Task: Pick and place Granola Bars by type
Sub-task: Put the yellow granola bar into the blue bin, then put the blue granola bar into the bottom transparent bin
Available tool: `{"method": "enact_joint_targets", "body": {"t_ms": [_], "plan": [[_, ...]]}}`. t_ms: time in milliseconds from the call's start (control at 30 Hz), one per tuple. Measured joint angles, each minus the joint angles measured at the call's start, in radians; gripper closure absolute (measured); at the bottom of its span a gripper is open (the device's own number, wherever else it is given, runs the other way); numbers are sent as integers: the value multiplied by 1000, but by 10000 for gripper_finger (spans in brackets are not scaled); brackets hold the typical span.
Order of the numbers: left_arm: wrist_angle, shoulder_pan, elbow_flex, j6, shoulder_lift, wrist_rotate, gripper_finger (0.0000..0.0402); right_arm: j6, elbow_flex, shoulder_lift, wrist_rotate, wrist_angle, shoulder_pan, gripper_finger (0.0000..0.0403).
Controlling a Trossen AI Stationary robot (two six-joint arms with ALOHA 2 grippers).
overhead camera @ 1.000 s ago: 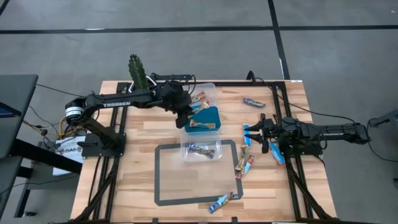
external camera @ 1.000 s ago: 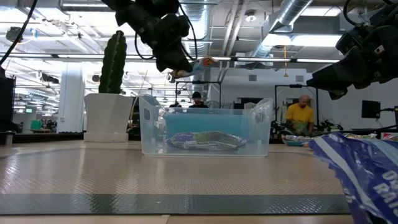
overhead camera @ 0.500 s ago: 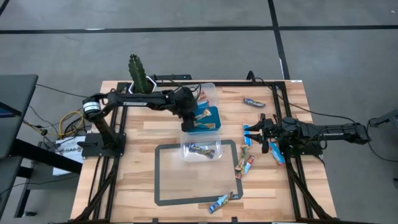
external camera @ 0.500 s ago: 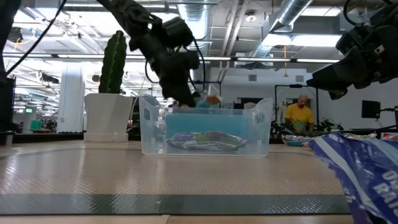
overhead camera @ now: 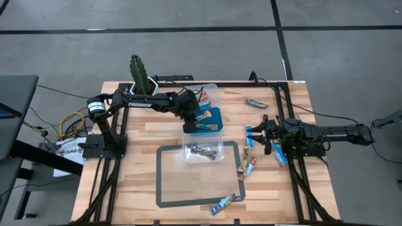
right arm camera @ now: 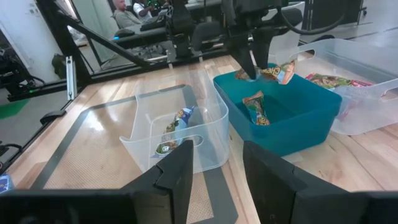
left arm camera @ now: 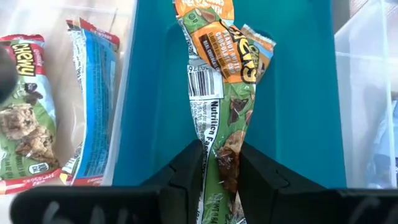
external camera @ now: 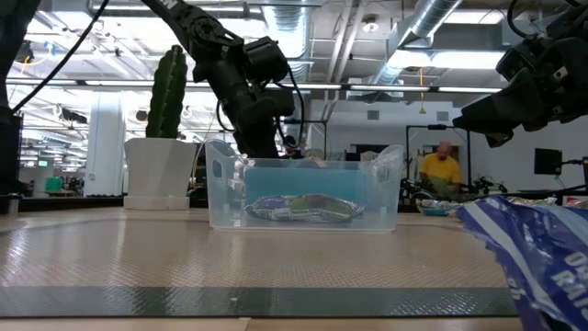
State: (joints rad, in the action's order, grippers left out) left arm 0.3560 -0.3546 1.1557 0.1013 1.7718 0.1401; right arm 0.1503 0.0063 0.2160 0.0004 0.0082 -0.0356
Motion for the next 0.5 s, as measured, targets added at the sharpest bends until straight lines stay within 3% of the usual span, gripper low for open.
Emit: {"method": "enact_joint_targets", "body": {"t_ms": [167,500], "plan": [[2,1,0,-7,0,-14,313,0,0,0,0,0,0,269],[21,0,0,-7,-1,-15,239,0,0,0,0,0,0,269]]}}
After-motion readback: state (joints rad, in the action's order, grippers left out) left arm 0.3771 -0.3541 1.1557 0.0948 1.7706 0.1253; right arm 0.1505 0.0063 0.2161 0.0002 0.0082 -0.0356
